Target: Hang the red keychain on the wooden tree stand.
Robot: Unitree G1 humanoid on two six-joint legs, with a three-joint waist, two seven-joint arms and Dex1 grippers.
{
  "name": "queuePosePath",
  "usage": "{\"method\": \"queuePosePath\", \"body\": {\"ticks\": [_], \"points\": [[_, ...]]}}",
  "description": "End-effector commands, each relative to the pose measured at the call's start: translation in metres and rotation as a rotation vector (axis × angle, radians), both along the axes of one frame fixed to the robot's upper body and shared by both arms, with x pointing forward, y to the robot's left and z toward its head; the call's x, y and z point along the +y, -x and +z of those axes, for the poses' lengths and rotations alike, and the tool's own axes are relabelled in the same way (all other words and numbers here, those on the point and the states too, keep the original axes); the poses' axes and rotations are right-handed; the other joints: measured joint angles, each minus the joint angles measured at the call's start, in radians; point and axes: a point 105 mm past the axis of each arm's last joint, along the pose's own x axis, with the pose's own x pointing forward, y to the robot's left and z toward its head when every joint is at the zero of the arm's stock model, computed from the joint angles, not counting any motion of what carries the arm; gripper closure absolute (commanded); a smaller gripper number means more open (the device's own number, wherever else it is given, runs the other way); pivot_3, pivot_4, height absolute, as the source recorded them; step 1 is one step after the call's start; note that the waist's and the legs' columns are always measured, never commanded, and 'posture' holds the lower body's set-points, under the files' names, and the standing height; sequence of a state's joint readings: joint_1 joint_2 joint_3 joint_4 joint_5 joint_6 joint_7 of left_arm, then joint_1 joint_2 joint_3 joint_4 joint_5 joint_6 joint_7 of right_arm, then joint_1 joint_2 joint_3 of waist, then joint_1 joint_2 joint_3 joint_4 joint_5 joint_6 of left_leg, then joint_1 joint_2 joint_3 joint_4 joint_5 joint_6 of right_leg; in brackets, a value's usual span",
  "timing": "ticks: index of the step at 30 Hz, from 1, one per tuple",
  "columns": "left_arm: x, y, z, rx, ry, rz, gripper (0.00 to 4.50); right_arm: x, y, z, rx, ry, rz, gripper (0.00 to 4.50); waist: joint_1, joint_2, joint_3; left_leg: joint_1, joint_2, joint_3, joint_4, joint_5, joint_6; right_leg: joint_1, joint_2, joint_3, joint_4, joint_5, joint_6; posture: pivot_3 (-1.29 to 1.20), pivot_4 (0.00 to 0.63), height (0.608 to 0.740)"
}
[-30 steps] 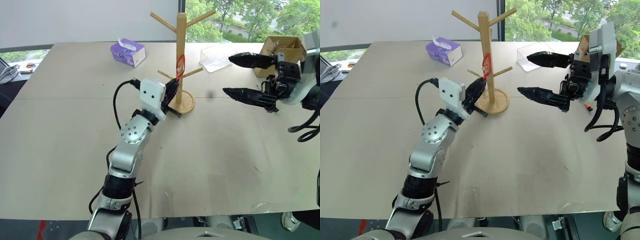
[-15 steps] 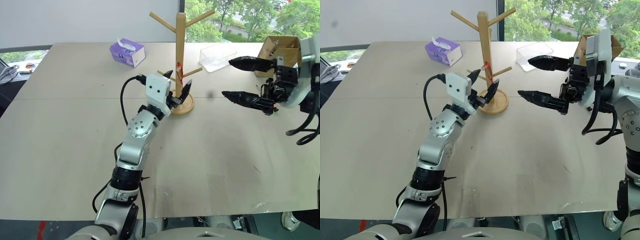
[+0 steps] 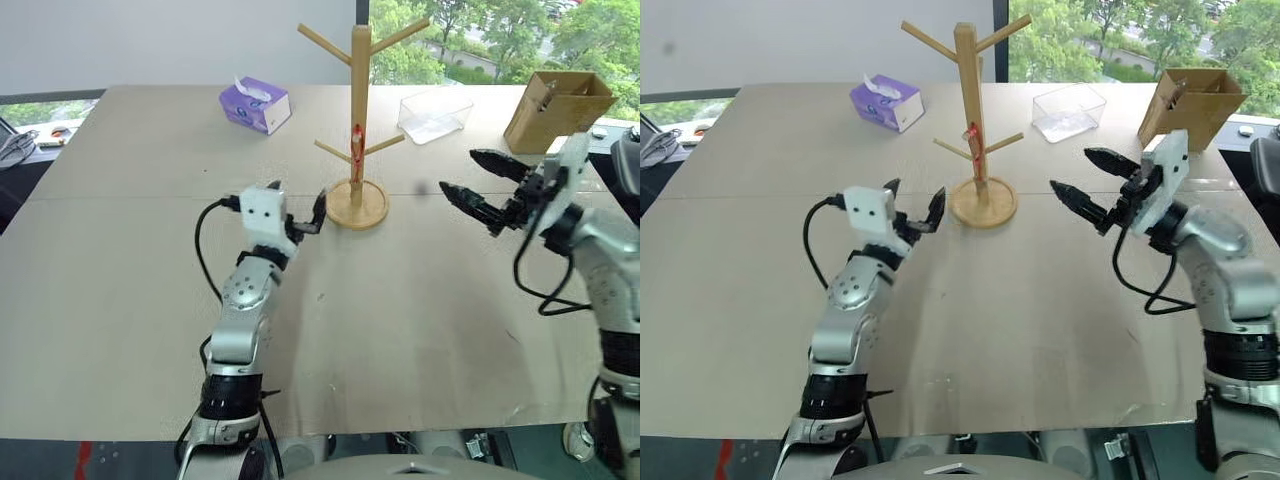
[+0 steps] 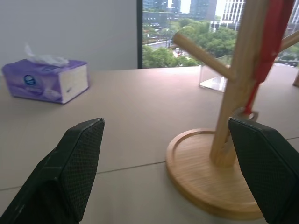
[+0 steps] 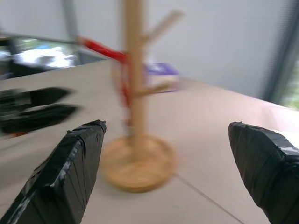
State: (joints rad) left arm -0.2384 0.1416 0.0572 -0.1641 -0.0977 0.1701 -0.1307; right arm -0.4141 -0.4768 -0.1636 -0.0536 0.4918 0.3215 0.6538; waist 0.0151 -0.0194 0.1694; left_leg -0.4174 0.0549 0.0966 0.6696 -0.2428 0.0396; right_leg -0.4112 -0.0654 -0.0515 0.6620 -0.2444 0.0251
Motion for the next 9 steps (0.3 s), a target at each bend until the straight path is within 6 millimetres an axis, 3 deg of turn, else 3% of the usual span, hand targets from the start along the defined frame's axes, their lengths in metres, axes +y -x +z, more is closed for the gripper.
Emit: {"method": "queuePosePath", "body": {"ticks": [1, 4, 9], "points": [[0.025, 0.002, 0.012, -0.059, -0.007, 0.113, 0.12, -0.024, -0.013, -0.011, -0.056, -0.019, -0.222, 0.00, 0.000, 0.000, 0.000, 0.000, 0.000, 0.000, 0.000, 0.000, 0.000, 0.000, 0.000, 0.000, 0.000, 0.000, 0.000, 0.00, 0.150, 0.740], [0.044, 0.003, 0.013, -0.070, 0.007, 0.205, 0.12, -0.046, -0.021, -0.038, -0.044, -0.036, -0.407, 0.00, -0.001, 0.000, 0.000, 0.000, 0.000, 0.001, 0.000, 0.000, 0.000, 0.000, 0.000, 0.001, 0.000, 0.000, 0.000, 0.00, 0.150, 0.740], [0.052, 0.000, 0.007, -0.056, -0.014, 0.273, 0.12, -0.057, -0.021, -0.053, -0.049, -0.073, -0.505, 0.00, -0.002, 0.000, 0.000, 0.000, 0.000, 0.001, 0.000, 0.000, 0.000, 0.000, 0.000, 0.001, 0.000, 0.000, 0.000, 0.00, 0.150, 0.740]]}}
